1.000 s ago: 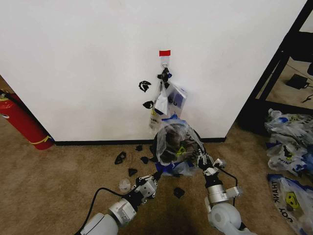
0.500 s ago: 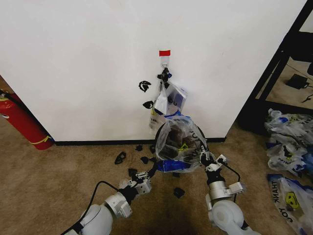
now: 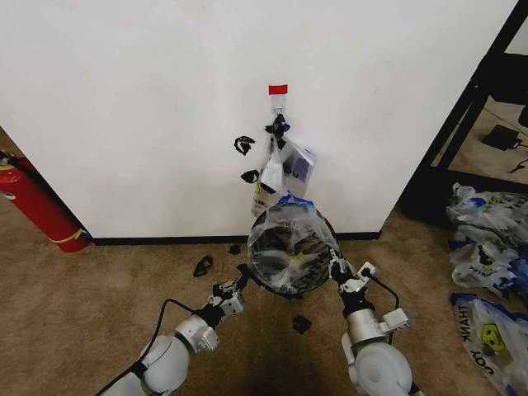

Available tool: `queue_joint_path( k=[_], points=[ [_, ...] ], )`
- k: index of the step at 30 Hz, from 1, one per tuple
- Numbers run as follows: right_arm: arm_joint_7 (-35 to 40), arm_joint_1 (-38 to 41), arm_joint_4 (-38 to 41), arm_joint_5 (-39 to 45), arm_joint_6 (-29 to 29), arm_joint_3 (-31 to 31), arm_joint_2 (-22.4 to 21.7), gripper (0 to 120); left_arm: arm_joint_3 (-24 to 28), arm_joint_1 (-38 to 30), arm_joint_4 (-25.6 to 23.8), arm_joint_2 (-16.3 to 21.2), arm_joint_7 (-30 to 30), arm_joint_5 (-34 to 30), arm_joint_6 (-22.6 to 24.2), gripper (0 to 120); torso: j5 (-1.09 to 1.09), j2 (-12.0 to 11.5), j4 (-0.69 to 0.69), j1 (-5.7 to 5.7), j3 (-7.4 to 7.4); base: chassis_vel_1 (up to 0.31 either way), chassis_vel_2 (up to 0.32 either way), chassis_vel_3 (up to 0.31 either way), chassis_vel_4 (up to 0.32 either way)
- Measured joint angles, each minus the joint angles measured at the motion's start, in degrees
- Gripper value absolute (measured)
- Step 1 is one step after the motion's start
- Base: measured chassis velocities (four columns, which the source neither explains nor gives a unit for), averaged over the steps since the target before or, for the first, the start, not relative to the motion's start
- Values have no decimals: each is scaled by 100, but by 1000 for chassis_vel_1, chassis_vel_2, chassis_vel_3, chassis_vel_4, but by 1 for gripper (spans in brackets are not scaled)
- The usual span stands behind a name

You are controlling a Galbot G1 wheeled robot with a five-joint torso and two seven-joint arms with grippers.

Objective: Pick up the garbage bag from the wall and place it over the trash bin.

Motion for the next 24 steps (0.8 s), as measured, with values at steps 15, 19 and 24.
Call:
queue_joint_path(
  k=[15,19,24],
  points=[
    [-126,524,-1004,-323,451,61,197,1,-67,312,-108,103,319,-317,-801,45,1,0,0,0,0,0,0,0,0],
    [-263,587,-1236,-399,510,70,202,1,-574,287,124,95,786,237,-1373,56,0,0,0,0,0,0,0,0,0],
    [-2145,494,-1936,-646,745,183,-30,1,-1561,-384,488,112,757,-1237,-1063,78,0,-1,-2,1,1,0,0,0,0]
  ],
)
